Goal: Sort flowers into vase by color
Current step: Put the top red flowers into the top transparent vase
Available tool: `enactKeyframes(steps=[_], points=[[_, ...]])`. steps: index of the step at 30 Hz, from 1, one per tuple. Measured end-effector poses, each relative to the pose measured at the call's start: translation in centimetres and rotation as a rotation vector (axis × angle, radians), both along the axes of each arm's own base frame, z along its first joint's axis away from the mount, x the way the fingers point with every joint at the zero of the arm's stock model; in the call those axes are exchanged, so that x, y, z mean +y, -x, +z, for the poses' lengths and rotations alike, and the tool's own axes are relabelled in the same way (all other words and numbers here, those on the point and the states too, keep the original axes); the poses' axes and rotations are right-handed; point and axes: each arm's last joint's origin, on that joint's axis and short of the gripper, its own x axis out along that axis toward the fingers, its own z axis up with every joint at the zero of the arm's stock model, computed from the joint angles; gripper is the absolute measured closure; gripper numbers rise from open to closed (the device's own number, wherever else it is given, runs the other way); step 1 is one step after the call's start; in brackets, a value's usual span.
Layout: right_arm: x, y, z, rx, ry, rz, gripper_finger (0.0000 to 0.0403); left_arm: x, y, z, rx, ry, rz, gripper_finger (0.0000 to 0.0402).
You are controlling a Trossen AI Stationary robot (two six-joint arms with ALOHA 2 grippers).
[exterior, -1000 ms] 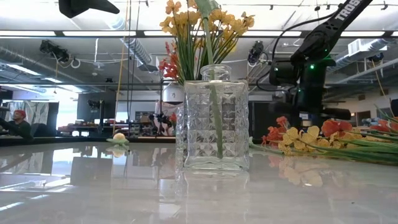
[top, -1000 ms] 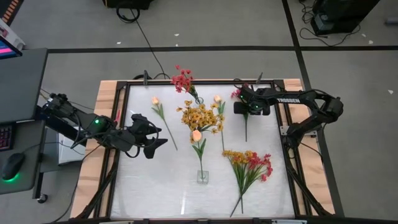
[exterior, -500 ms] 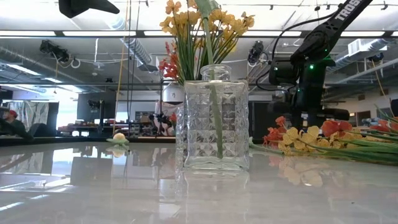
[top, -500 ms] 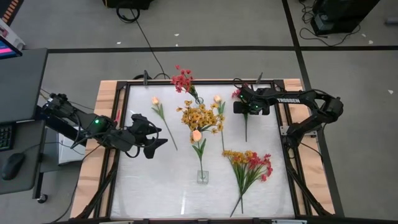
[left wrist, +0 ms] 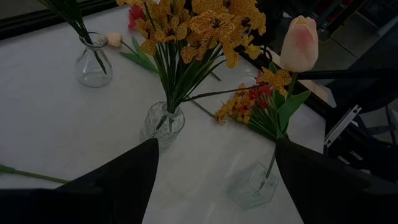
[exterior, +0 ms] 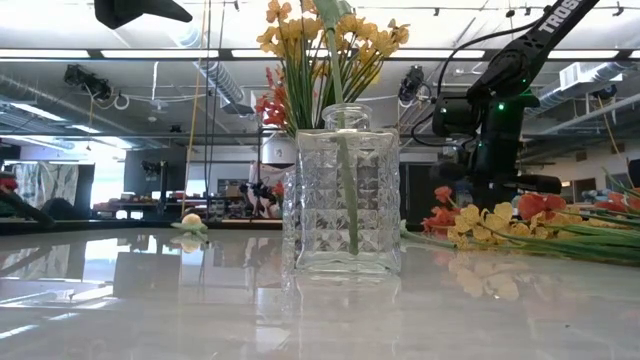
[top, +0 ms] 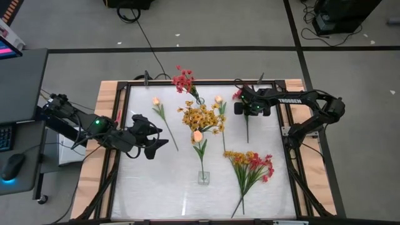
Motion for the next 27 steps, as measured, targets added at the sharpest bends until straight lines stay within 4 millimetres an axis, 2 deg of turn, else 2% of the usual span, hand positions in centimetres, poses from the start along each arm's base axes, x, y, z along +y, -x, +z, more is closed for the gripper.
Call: enactKeyframes(steps=[12, 15, 19, 27], points=[[0.7, -1.5, 0.3, -0.126, -0.018, 0.079, 0.0384, 0.0, 0.0, 0.0, 0.0, 0.0, 0.0, 0.0074], [0.7, -2.0, 0.9, -0.152, 0.003, 0.107, 0.0385, 0.0, 0.0, 0.0, 0.0, 0.0, 0.0, 0.0074], [0.2, -2.6, 3.0, -0.184, 0.108, 0.173, 0.0385, 0.0, 0.0, 0.0, 0.0, 0.0, 0.0, 0.0074], [-1.0, -2.4, 9.1, -0.265, 0.393, 0.239, 0.0385, 0.0, 0.0, 0.0, 0.0, 0.0, 0.0, 0.0074]])
